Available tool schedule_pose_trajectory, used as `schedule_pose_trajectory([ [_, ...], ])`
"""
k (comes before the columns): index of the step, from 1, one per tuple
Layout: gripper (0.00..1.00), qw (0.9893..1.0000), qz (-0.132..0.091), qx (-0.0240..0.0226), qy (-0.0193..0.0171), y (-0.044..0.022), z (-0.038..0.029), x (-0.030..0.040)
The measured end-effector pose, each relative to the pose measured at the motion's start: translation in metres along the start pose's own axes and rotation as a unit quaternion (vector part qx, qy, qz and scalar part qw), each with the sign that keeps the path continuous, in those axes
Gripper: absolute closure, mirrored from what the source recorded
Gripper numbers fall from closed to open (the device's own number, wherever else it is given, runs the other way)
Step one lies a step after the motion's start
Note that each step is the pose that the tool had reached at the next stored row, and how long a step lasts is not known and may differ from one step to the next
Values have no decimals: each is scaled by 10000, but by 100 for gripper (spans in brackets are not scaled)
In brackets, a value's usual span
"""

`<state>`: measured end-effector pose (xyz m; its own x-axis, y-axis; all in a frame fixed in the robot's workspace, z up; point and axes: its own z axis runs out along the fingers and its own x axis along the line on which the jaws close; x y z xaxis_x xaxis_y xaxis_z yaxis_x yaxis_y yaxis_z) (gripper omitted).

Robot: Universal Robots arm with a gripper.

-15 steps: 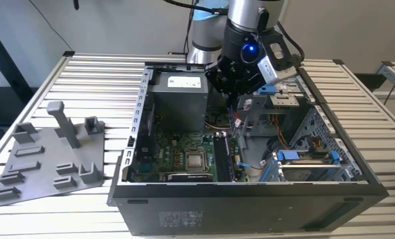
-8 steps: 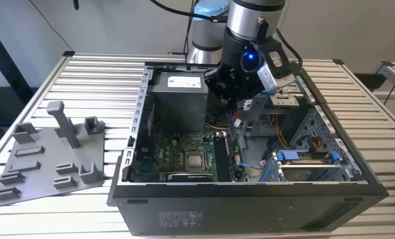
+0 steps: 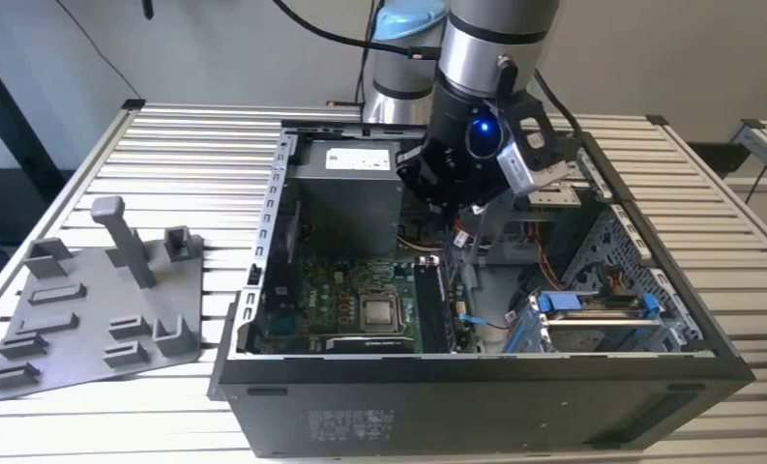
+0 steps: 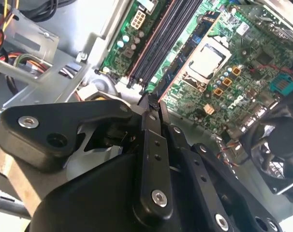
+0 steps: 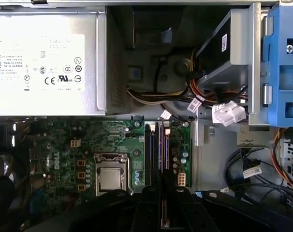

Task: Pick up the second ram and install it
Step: 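Insert the second ram into the second slot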

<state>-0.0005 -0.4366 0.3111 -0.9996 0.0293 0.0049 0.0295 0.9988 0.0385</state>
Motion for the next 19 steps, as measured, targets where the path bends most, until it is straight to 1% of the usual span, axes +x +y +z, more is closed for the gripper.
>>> schedule_pose_trajectory([
  [8, 86, 10000, 0, 0, 11, -14, 135, -10],
  [19, 86, 10000, 0, 0, 11, -22, 335, -12],
])
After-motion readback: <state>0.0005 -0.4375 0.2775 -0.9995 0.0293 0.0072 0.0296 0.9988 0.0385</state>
